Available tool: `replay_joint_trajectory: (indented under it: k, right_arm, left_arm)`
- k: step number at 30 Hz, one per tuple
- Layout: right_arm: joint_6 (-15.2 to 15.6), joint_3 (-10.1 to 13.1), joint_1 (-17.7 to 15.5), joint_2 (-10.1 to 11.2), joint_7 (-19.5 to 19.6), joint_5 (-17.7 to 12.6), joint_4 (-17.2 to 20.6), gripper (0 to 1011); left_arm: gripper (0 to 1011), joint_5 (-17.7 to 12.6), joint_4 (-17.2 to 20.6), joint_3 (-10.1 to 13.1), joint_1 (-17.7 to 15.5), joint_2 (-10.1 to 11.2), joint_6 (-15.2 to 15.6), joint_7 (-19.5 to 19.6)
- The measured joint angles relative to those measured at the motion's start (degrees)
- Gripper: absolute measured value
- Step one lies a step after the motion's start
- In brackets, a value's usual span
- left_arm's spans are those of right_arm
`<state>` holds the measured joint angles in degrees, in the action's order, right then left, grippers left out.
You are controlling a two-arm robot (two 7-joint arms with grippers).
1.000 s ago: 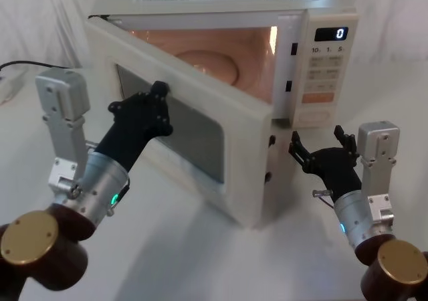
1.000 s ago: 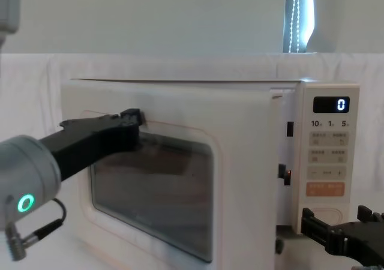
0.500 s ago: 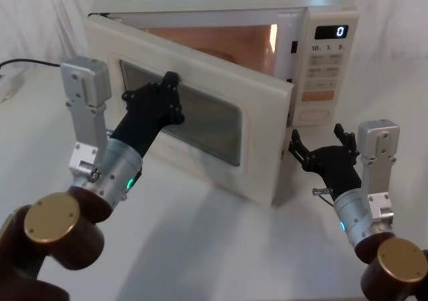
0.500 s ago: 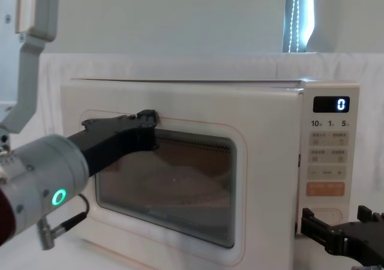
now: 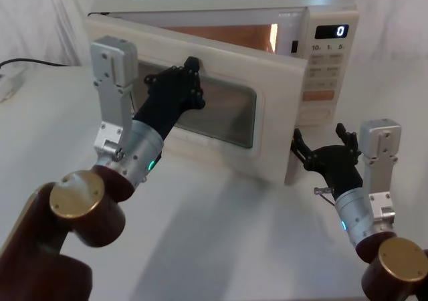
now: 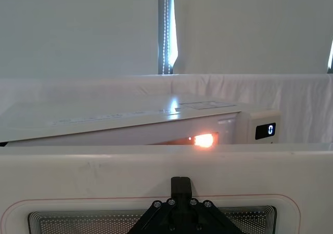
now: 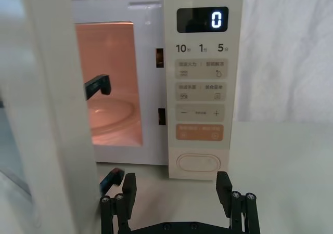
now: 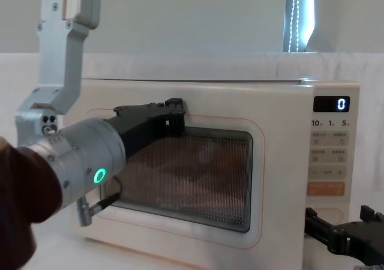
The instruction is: Press the button to open the microwave door with one hand; close the microwave door with the other hand.
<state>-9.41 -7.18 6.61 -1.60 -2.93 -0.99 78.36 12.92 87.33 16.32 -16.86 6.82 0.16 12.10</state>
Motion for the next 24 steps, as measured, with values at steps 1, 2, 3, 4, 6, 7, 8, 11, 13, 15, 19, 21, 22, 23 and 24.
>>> replay_joint_trajectory:
  k: [1, 2, 3, 4, 6, 7, 8, 11, 13, 15, 19, 21, 22, 23, 24]
  right_arm:
    - [0.0, 0.02, 0.0, 0.01, 0.03, 0.0, 0.0, 1001]
    - [0.0, 0.01, 0.0, 0.01, 0.03, 0.0, 0.0, 1000]
    - [0.0, -0.01, 0.0, 0.01, 0.0, 0.0, 0.0, 1000]
    - [0.0, -0.02, 0.0, 0.01, -0.02, 0.01, 0.0, 1001]
    - [0.0, -0.01, 0.0, 0.0, 0.01, 0.0, 0.0, 1001]
    - [0.0, 0.0, 0.0, 0.01, 0.02, 0.0, 0.0, 1001]
    - [0.01, 0.01, 0.0, 0.01, 0.04, 0.0, 0.0, 1001]
    - [0.01, 0.02, 0.01, 0.01, 0.05, 0.0, 0.0, 1001]
    - [0.01, 0.02, 0.01, 0.01, 0.06, 0.0, 0.0, 1001]
    - [0.01, 0.02, 0.02, 0.0, 0.06, -0.01, 0.0, 1001]
    - [0.01, -0.12, -0.01, -0.09, -0.04, 0.03, 0.0, 1001]
    - [-0.01, -0.07, -0.01, -0.05, -0.12, 0.04, 0.0, 1001]
    - [-0.02, -0.09, -0.01, -0.06, -0.15, 0.04, 0.0, 1001]
    - [-0.01, -0.12, 0.0, -0.08, -0.14, 0.04, 0.0, 1001]
    - [-0.01, -0.09, -0.01, -0.06, -0.14, 0.04, 0.0, 1001]
  left_arm:
    - [0, -0.07, -0.27, 0.06, -0.24, -0.15, 0.08, -0.06]
    - [0, -0.18, -0.72, 0.38, -0.63, -0.47, 0.21, -0.07]
    - [0, -0.23, -0.94, 0.47, -0.83, -0.61, 0.26, -0.07]
    - [0, -0.28, -1.13, 0.49, -1.01, -0.73, 0.29, -0.09]
    - [0, -0.51, -1.78, 0.64, -1.57, -1.12, 0.27, -0.23]
    - [0, -0.58, -1.96, 0.68, -1.71, -1.2, 0.24, -0.25]
    - [0, -0.66, -2.13, 0.73, -1.85, -1.29, 0.21, -0.28]
    - [0, -0.98, -2.82, 0.84, -2.35, -1.69, 0.1, -0.53]
    - [0, -1.17, -3.16, 0.9, -2.63, -1.93, 0.01, -0.69]
    - [0, -1.32, -3.34, 0.93, -2.79, -2.05, -0.06, -0.79]
    - [0, -1.81, -3.51, 1.22, -2.98, -2.37, -0.02, -1.02]
    - [0, -1.99, -3.49, 1.17, -2.97, -2.4, 0.02, -1.19]
    - [0, -2.05, -3.45, 1.11, -2.94, -2.43, 0.03, -1.3]
    - [0, -2.15, -3.33, 0.99, -2.82, -2.46, 0.03, -1.39]
    - [0, -2.19, -3.27, 0.9, -2.74, -2.47, 0.02, -1.44]
